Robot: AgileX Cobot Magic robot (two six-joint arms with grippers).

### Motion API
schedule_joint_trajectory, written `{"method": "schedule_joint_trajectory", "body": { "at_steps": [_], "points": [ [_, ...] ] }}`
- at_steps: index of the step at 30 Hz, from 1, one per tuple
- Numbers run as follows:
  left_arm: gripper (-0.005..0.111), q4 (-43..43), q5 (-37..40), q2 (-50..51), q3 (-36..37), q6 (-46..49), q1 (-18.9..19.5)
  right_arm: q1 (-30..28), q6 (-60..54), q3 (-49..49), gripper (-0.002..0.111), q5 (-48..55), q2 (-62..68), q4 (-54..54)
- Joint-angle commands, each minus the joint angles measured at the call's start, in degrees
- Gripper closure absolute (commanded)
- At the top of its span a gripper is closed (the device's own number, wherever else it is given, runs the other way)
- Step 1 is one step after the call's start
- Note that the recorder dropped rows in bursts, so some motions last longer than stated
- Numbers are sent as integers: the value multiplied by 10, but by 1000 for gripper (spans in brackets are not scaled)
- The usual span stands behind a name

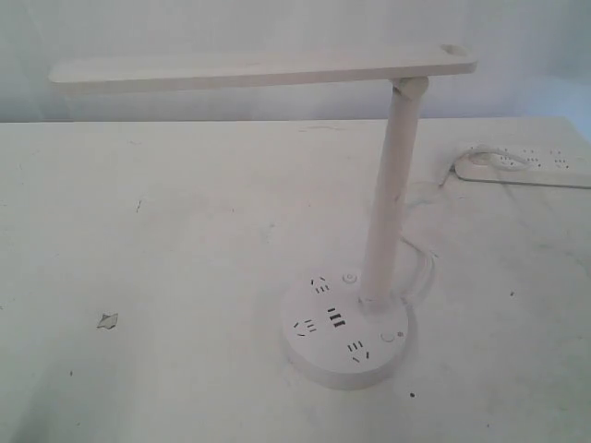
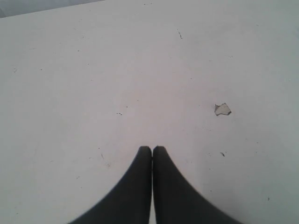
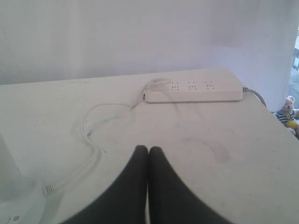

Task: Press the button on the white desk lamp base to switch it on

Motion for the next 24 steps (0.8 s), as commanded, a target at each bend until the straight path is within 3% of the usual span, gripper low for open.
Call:
{"method": "schedule_joint_trajectory", "body": {
  "at_steps": [1,8,17,20,24],
  "points": [
    [107,-1,0,-2,1,0,0,0,1,1,108,-19,-3,0],
    [107,-1,0,-2,1,0,0,0,1,1,108,-34,-3,0],
    [107,-1,0,-2,1,0,0,0,59,1,108,-209,-3,2],
    [107,-1,0,-2,1,0,0,0,149,1,108,-257,-3,2],
    [107,-1,0,-2,1,0,0,0,266,1,108,-463,-3,2]
  ]
}}
